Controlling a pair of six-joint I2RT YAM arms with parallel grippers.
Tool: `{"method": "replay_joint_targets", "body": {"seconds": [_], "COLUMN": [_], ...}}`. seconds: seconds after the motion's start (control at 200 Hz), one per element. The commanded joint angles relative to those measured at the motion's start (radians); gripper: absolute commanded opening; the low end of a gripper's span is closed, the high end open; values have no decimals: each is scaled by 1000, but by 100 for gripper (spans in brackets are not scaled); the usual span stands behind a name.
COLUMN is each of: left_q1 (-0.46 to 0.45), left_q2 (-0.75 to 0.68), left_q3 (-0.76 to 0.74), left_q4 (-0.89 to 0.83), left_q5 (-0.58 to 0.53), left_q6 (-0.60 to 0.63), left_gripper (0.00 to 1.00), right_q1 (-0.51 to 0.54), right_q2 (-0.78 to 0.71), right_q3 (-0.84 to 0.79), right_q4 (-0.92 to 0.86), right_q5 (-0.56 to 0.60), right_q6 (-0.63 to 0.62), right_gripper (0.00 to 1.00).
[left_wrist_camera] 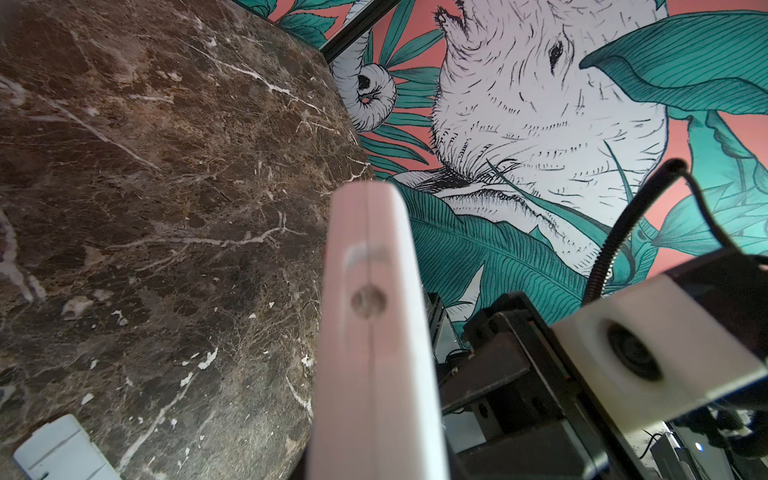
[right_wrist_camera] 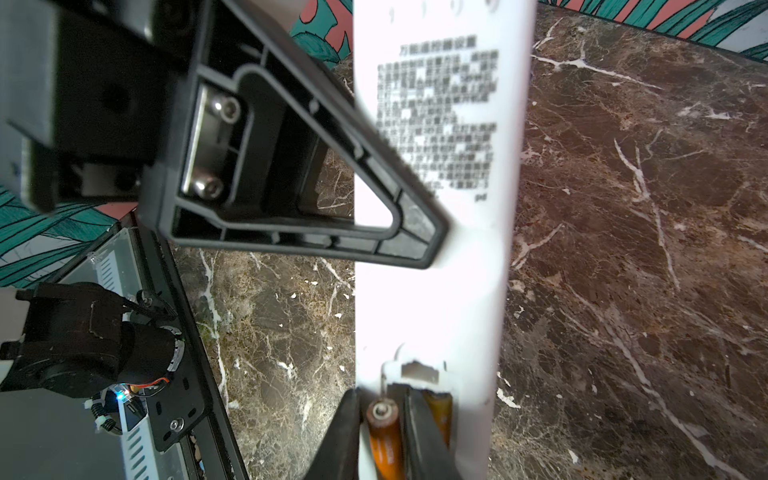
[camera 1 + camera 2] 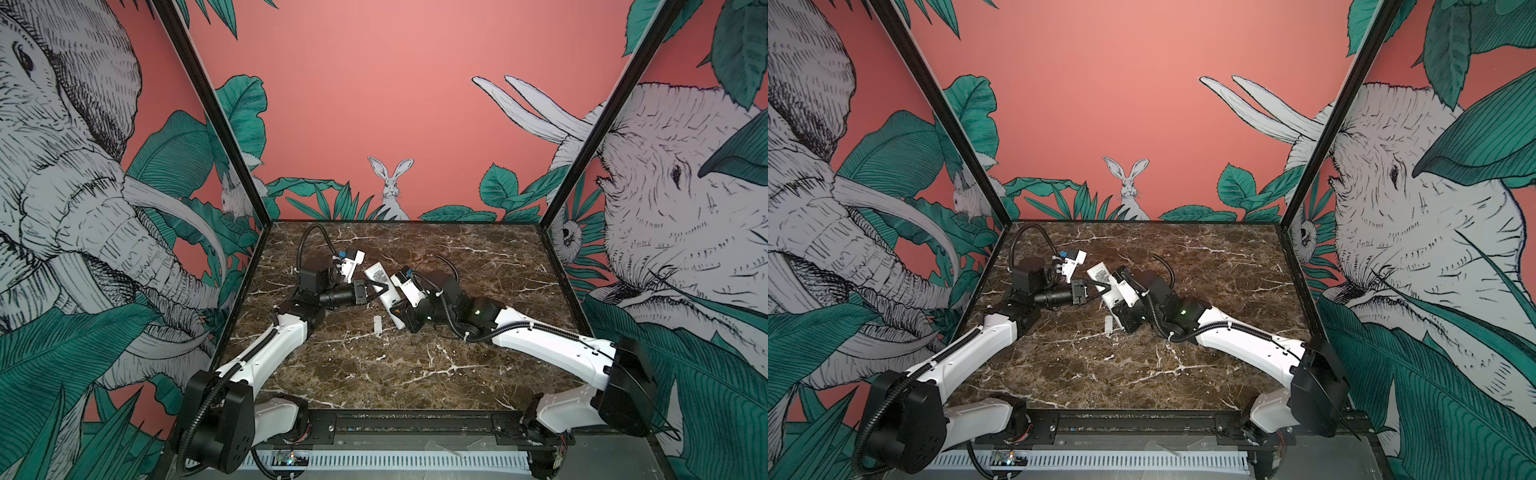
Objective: Load the batteries into the remote control
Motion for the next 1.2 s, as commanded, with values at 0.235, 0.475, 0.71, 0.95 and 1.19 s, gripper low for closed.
{"method": "replay_joint_targets", "body": {"seconds": [0.235, 0.475, 0.71, 0.95, 1.19], "left_q1": [-11, -11, -8, 2, 9], "left_q2": [-34, -39, -28, -11, 5], "left_q3": [23, 16, 11, -13, -27], "left_q4": [25, 4, 10, 110, 231], "left_q5": [48, 38, 37, 83, 133], "left_q6": [-6, 13, 15, -70, -188], "left_gripper": [0, 0, 0, 0, 0], "right_q1": [-19, -19, -21, -33, -42], "right_q2": [-9, -19, -46, -101, -144], "right_q3": [16, 16, 6, -45, -104], "right_q4": [-25, -32, -14, 82, 225], "right_q5": [42, 40, 38, 40, 16], "right_q6": [-3, 0, 4, 13, 13], "right_gripper": [24, 17, 14, 13, 13]}}
